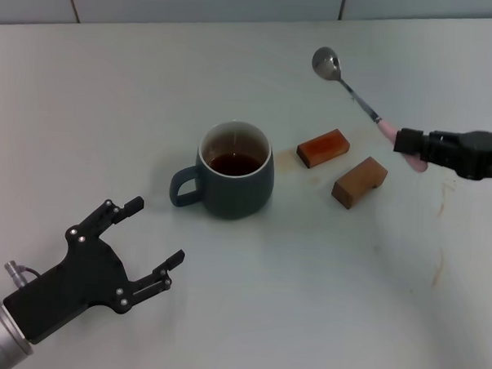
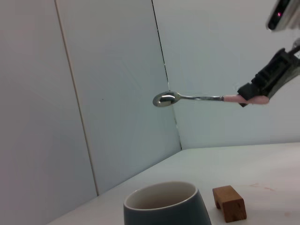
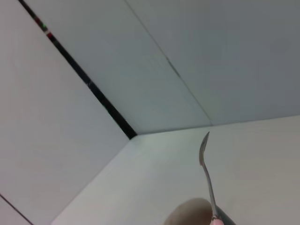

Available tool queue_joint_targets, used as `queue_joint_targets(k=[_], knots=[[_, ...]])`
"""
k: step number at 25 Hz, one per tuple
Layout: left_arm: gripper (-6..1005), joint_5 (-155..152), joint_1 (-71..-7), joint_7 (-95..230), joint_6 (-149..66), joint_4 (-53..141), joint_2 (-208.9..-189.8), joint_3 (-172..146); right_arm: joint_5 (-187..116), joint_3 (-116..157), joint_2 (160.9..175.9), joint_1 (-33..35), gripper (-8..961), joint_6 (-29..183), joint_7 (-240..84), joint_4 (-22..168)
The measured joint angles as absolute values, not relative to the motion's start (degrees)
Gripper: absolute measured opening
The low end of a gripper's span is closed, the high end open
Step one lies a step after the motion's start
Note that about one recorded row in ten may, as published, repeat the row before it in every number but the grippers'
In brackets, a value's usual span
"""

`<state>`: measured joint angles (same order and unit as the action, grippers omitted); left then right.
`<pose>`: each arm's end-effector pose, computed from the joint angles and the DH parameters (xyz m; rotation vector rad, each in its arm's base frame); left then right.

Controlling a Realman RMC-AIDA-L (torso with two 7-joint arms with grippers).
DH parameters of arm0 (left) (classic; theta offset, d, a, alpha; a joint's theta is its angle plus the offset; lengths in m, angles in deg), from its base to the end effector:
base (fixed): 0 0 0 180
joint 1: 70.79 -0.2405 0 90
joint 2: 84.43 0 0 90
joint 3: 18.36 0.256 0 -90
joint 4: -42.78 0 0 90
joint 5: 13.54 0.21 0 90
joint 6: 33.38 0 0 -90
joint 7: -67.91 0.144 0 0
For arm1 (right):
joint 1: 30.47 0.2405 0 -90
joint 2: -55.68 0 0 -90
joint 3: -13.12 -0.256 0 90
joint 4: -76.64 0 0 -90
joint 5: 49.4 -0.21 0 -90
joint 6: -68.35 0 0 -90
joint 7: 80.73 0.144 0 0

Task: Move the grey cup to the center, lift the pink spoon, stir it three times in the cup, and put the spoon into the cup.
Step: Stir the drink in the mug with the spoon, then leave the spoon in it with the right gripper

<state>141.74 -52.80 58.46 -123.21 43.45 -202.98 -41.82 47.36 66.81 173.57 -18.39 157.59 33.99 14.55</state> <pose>-0.3155 0.2142 -0.0655 -2.3291 -0.0911 -0.7986 0.2678 0.2917 0.0594 -2.4624 1.1757 0.8674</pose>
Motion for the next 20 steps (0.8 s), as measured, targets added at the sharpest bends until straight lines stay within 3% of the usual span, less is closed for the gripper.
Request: queue_joint_targets(k=[10,20], knots=[[852,141.7,-52.6,58.5,-122.9,43.5,-203.0,-41.8,59.3,61.0,173.0,-12.1,115,167.6,51.2,-4.7],[852,141.8,-52.3,58.4,-122.8,43.5,-202.99,-41.8,66.2,59.4,169.87,-2.0,115,176.1,64.2,-12.3]])
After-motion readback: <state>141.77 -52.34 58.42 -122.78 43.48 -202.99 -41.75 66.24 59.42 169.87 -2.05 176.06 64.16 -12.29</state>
